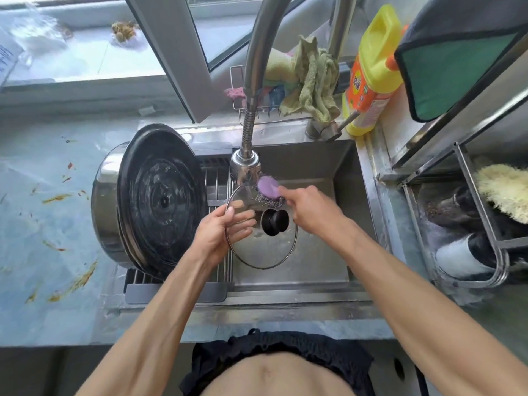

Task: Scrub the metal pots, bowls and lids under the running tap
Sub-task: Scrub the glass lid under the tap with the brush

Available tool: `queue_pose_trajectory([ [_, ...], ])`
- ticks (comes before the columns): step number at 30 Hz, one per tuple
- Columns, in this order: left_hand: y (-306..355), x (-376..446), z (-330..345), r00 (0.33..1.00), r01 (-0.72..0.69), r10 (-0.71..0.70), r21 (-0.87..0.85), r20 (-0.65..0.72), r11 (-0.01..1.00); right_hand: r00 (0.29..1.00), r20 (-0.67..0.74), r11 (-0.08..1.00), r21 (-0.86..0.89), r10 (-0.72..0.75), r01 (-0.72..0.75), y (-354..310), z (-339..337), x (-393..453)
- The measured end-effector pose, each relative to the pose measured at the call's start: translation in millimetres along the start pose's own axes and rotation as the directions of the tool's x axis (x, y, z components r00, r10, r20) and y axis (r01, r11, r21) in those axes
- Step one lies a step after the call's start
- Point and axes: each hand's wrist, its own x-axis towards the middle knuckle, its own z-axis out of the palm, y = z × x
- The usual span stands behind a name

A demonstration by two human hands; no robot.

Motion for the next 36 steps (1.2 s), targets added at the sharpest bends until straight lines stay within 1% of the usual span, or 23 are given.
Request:
queue_pose_trajectory([
  [2,0,2,1,1.000,0.005,-0.005,0.019,-0.021,1.000,0.996,0.031,0.997,-0.019,-0.079,0.079,-13,3,-6],
  [3,1,3,1,1.000,0.007,-0.006,0.019,-0.024,1.000,0.995,0.018,0.995,-0.012,-0.100,0.100,-15,4,-6],
  [6,3,3,-2,1.000,0.004,-0.005,-0.054,-0.014,0.999,0.999,-0.032,0.998,0.062,-0.001,0.003,13,1,9],
  [9,11,3,-8,0.999,-0.006,0.000,-0.150,-0.043,0.989,0.995,0.000,0.990,0.099,0.098,-0.098,37,10,2],
  [11,15,8,-6,0.995,0.002,-0.024,-0.221,-0.098,0.975,0.990,0.009,0.975,0.173,0.143,-0.142,42,26,-11],
  [14,16,16,3,0.975,0.020,-0.092,-0.334,-0.200,0.942,0.989,0.021,0.956,0.256,0.144,-0.145,37,45,-33],
  [16,15,21,11,0.963,0.027,-0.125,-0.374,-0.239,0.927,0.995,0.017,0.959,0.265,0.101,-0.101,24,53,-49],
  [18,13,22,21,0.961,0.024,-0.123,-0.369,-0.248,0.929,0.999,-0.002,0.963,0.267,0.032,-0.030,6,58,-63],
  [21,7,13,34,0.977,0.017,-0.088,-0.343,-0.194,0.939,0.998,-0.049,0.974,0.223,-0.036,0.046,-14,53,-64],
  [23,3,4,38,0.982,-0.006,-0.049,-0.287,-0.184,0.958,0.996,-0.080,0.985,0.164,-0.043,0.056,-19,40,-53],
  [25,1,-1,36,0.992,-0.027,0.005,-0.176,-0.126,0.984,0.993,-0.109,0.991,0.124,-0.037,0.050,-14,29,-35],
  [27,3,-4,30,0.998,-0.054,0.051,-0.082,-0.045,0.995,0.992,-0.123,0.992,0.119,-0.021,0.035,-6,18,-16],
  [29,7,-6,22,0.997,-0.061,0.059,-0.043,-0.049,0.997,0.992,-0.128,0.991,0.137,0.010,0.008,6,11,-2],
  [30,10,-8,18,0.996,-0.063,0.060,-0.054,-0.062,0.997,0.992,-0.124,0.988,0.153,0.027,-0.008,12,9,2],
  [32,16,-11,14,0.995,-0.055,0.042,-0.145,-0.091,0.988,0.992,-0.112,0.984,0.176,0.062,-0.041,26,14,3],
  [36,23,2,12,0.977,-0.044,-0.027,-0.322,-0.212,0.946,0.992,-0.038,0.968,0.226,0.123,-0.112,37,45,-22],
])
